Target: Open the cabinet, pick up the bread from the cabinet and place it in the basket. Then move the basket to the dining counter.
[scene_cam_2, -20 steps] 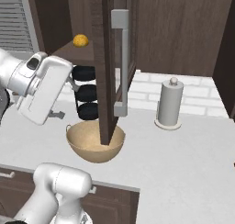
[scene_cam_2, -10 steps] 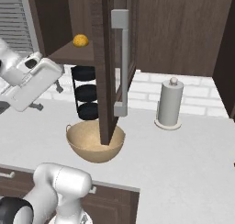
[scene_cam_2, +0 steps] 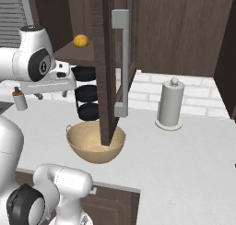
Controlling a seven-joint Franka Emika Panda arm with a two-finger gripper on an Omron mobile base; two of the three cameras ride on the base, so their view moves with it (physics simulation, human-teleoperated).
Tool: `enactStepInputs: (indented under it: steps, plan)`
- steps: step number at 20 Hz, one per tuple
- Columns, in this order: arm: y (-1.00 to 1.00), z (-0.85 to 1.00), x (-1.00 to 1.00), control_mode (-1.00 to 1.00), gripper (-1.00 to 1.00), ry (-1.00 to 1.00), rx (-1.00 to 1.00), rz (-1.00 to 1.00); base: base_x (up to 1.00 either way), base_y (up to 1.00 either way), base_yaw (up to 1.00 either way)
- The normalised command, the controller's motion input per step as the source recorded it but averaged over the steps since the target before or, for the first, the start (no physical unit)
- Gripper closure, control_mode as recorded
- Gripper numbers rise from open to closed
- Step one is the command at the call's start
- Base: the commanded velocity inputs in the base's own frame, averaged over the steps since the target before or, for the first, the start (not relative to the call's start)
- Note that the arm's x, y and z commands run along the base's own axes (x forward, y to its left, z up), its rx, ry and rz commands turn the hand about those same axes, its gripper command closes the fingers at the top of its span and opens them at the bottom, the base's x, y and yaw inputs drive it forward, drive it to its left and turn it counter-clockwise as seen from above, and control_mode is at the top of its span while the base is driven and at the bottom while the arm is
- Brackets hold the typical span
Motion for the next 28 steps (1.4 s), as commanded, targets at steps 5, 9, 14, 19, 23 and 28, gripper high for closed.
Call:
enactStepInputs:
  steps: [5,9,14,19,23,28]
  plan:
    - [0.06,0.07,0.81,-1.0,-1.0,-0.37,0.35,-0.19,0.0,0.0,0.0]
    - [0.0,0.38,0.3,-1.0,-1.0,-0.33,0.16,-0.06,0.0,0.0,0.0]
    - [0.0,0.48,0.11,-1.0,-1.0,-0.56,0.06,0.0,0.0,0.0,0.0]
    - [0.0,0.59,0.02,-1.0,-1.0,-0.59,-0.02,-0.02,0.0,0.0,0.0]
    - [-0.1,0.33,0.32,-1.0,-1.0,-0.11,-0.05,-0.21,0.0,0.0,0.0]
    - [-0.09,0.76,0.42,-1.0,-1.0,0.11,0.04,-0.1,0.0,0.0,0.0]
